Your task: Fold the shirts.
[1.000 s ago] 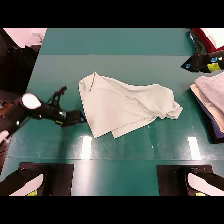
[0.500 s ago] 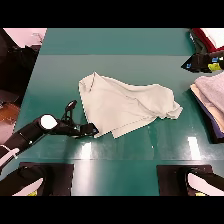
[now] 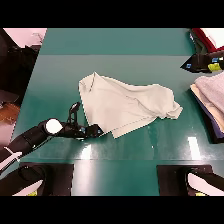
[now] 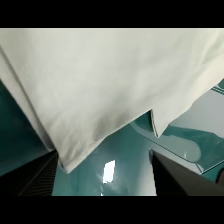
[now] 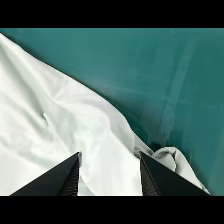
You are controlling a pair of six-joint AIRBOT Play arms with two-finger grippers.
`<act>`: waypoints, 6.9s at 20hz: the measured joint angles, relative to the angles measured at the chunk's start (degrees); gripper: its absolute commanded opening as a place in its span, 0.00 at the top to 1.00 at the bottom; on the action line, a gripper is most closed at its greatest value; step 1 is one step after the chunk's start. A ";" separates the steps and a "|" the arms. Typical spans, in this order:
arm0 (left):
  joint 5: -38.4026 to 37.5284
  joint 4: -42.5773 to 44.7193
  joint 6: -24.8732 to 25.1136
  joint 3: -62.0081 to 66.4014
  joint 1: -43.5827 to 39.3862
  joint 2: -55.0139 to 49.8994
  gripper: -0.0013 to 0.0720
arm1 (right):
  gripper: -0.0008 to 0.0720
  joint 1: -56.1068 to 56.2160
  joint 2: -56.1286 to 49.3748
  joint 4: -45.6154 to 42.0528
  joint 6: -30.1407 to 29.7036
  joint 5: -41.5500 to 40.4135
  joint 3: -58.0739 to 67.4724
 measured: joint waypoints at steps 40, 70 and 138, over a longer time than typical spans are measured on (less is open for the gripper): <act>-30.18 28.98 8.63 24.26 36.65 2.80 0.95 | 0.37 -3.34 -15.34 12.68 -9.44 -0.98 -26.86; -21.81 11.96 8.76 94.75 36.87 6.62 0.95 | 0.97 -19.26 24.72 11.54 -9.11 -20.00 18.73; -37.05 16.55 28.57 17.86 53.07 -11.72 0.16 | 0.69 -15.61 10.29 -1.84 -2.32 3.72 -27.43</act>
